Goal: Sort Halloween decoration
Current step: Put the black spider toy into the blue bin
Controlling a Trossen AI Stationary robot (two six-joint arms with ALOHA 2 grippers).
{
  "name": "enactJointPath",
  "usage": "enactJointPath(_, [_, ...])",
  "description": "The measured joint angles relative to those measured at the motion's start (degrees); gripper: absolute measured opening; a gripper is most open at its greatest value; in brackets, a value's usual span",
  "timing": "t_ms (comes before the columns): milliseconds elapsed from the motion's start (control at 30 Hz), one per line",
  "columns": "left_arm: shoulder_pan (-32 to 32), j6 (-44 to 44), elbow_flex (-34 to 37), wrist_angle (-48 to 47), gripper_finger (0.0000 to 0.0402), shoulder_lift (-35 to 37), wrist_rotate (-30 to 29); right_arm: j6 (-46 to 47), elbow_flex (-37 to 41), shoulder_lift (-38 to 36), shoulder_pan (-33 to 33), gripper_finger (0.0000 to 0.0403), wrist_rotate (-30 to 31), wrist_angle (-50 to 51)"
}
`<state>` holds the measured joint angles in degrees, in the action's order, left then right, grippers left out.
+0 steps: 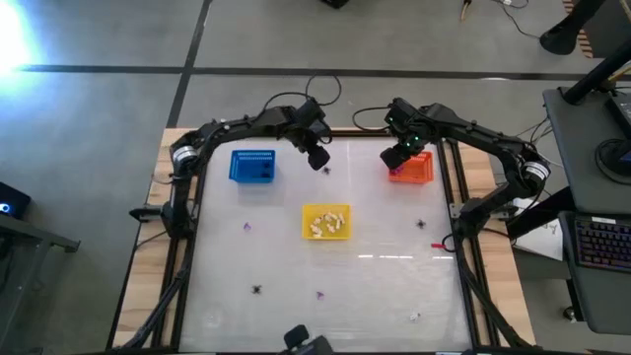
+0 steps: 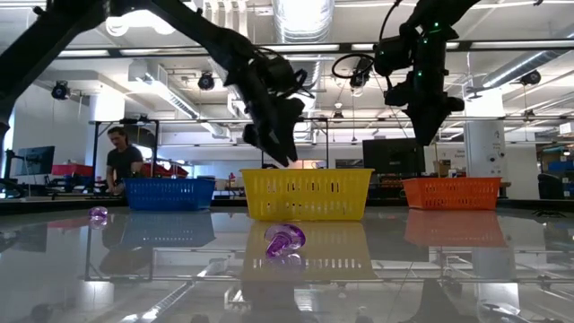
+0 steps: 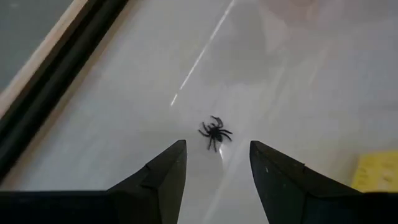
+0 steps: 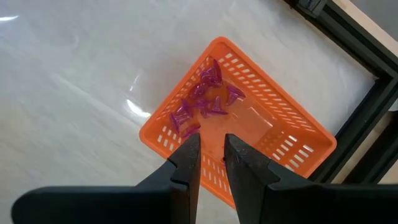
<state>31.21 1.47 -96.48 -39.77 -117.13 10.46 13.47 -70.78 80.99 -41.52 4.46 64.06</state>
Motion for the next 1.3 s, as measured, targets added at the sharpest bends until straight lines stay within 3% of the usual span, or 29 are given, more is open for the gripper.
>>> enactJointPath(167, [-0.2, -5.89, -9.63, -12.82, 0.016, -2.63, 0.01, -0.6, 0.02, 0.0, 0.0, 0.0066, -2.34, -0.12])
enactJointPath(300, [-0.34, -8.37, -12.26, -17.31, 0.016, -0.47, -0.04, -3.56, 0.04, 0.0, 0.02, 0.0066, -11.31, -4.86])
enactJointPath(433, [-0.36, -9.75, -12.76, -20.68, 0.016, 3.04, -0.49, -3.74, 0.1, 0.06, 0.74, 0.0066, -18.74, -15.68])
enactJointPath(700, [-0.24, -10.33, -9.86, -27.16, 0.016, 10.83, -8.02, -5.52, 0.17, 4.01, 4.54, 0.0066, -19.52, -26.67])
enactJointPath(1033, [-0.21, -7.87, -0.02, -28.6, 0.016, 23.73, -10.09, -7.53, -0.15, 11.93, 8.6, 0.0066, -19.52, -34.55])
enactJointPath(1300, [-0.25, -2.51, 8.24, -27.07, 0.016, 33.0, -10.08, -8.12, -6.97, 17.71, 9.03, 0.0066, -19.53, -34.41])
